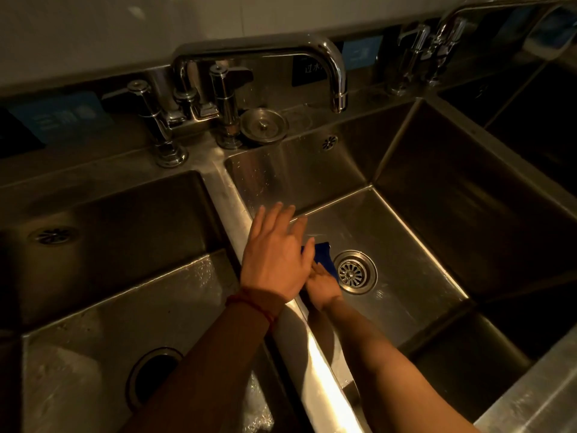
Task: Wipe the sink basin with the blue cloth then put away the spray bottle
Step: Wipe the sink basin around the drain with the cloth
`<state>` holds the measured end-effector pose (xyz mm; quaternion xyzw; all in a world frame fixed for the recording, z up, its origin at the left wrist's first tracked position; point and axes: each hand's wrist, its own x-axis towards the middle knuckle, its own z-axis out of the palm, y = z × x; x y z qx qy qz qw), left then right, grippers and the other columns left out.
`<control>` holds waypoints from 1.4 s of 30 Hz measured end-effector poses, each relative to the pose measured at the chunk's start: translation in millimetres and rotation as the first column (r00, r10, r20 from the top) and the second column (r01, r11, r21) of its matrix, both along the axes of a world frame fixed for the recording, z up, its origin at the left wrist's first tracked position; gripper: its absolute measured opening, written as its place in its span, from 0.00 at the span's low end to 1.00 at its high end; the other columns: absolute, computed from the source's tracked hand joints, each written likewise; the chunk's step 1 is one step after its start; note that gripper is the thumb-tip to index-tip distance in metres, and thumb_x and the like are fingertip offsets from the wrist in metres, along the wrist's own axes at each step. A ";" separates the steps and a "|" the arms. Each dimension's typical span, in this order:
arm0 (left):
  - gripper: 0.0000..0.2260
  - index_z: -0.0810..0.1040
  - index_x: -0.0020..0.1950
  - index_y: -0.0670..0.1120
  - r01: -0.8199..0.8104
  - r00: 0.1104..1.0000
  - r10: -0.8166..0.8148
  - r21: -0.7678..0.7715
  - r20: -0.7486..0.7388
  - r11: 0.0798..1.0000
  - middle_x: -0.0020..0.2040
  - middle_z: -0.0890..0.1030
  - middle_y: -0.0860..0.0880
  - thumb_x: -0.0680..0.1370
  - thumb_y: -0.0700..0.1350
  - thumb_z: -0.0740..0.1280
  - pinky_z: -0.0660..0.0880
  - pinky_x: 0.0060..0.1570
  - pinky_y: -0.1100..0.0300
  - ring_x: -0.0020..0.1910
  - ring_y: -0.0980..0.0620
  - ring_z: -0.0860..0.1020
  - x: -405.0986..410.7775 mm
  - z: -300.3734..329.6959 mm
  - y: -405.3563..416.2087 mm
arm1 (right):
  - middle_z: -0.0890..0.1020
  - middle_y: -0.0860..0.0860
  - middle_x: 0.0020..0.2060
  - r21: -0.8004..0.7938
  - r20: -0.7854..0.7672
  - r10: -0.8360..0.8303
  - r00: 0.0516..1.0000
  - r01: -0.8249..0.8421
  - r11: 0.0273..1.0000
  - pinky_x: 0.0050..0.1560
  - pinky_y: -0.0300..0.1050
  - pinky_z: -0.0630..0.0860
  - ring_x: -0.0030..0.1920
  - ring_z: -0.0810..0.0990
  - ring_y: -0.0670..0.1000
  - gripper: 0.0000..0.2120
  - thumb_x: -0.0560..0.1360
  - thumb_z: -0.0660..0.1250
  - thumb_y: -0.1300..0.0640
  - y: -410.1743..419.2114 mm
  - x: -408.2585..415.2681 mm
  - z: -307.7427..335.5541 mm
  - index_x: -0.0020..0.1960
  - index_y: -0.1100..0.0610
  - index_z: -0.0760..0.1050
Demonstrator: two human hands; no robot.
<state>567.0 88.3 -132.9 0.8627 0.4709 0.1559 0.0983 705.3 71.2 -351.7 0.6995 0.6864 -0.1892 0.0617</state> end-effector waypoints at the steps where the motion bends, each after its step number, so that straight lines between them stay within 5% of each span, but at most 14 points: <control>1: 0.21 0.66 0.70 0.46 0.004 1.000 -0.004 -0.008 0.006 1.000 0.72 0.66 0.45 0.79 0.52 0.55 0.45 0.72 0.53 0.73 0.48 0.57 0.2 0.1 -0.1 | 0.52 0.53 0.77 0.002 0.003 0.014 1.000 -0.014 1.000 0.77 0.50 0.51 0.77 0.52 0.55 0.28 0.81 0.56 0.53 -5.6 -0.3 -3.4 0.77 0.56 0.48; 7: 0.22 0.65 0.70 0.47 0.009 1.000 -0.009 -0.031 0.011 0.999 0.73 0.65 0.45 0.79 0.54 0.54 0.45 0.72 0.53 0.73 0.49 0.56 -0.9 -1.5 1.4 | 0.56 0.53 0.77 0.011 0.002 0.045 0.999 -0.045 0.999 0.76 0.48 0.51 0.76 0.54 0.53 0.28 0.81 0.56 0.52 -13.2 0.5 -5.8 0.77 0.56 0.51; 12: 0.22 0.65 0.70 0.46 0.011 1.000 -0.011 -0.035 0.006 0.999 0.73 0.64 0.44 0.79 0.54 0.54 0.45 0.72 0.52 0.73 0.48 0.56 -0.6 -1.4 1.4 | 0.65 0.54 0.73 0.111 -0.222 -0.183 0.958 0.211 0.971 0.73 0.45 0.57 0.74 0.62 0.52 0.21 0.81 0.55 0.58 2.5 -8.3 8.8 0.74 0.58 0.62; 20: 0.21 0.66 0.70 0.46 0.007 1.000 -0.006 -0.045 0.015 0.999 0.72 0.65 0.44 0.79 0.53 0.54 0.46 0.72 0.53 0.73 0.48 0.57 -0.7 -0.6 1.6 | 0.59 0.52 0.76 -0.004 -0.008 0.006 1.000 -0.006 1.000 0.75 0.48 0.55 0.75 0.57 0.53 0.27 0.81 0.56 0.50 -14.8 -4.8 -7.2 0.77 0.54 0.53; 27: 0.21 0.66 0.70 0.46 0.004 1.000 -0.004 -0.045 -0.002 0.999 0.72 0.65 0.44 0.79 0.53 0.55 0.47 0.72 0.52 0.73 0.48 0.57 -0.1 -1.4 2.1 | 0.64 0.55 0.74 -0.012 -0.111 -0.176 0.978 0.176 0.984 0.72 0.49 0.60 0.73 0.62 0.55 0.25 0.81 0.56 0.54 7.2 -9.3 8.7 0.76 0.56 0.55; 36: 0.21 0.66 0.70 0.46 -0.012 1.000 0.011 -0.054 -0.005 0.998 0.72 0.65 0.44 0.79 0.54 0.55 0.45 0.72 0.53 0.73 0.48 0.57 1.0 -0.9 2.3 | 0.55 0.52 0.77 -0.077 0.021 -0.054 0.998 0.056 0.995 0.73 0.50 0.58 0.76 0.54 0.55 0.27 0.82 0.54 0.50 -13.4 -10.4 -2.4 0.77 0.55 0.51; 42: 0.21 0.66 0.70 0.46 -0.016 1.000 0.016 -0.047 0.003 0.999 0.72 0.66 0.44 0.79 0.53 0.55 0.45 0.72 0.53 0.73 0.48 0.57 1.4 0.6 1.5 | 0.57 0.56 0.76 -0.082 -0.010 -0.201 0.979 0.200 0.976 0.72 0.51 0.59 0.75 0.57 0.56 0.29 0.81 0.56 0.52 5.4 -16.7 10.1 0.77 0.58 0.49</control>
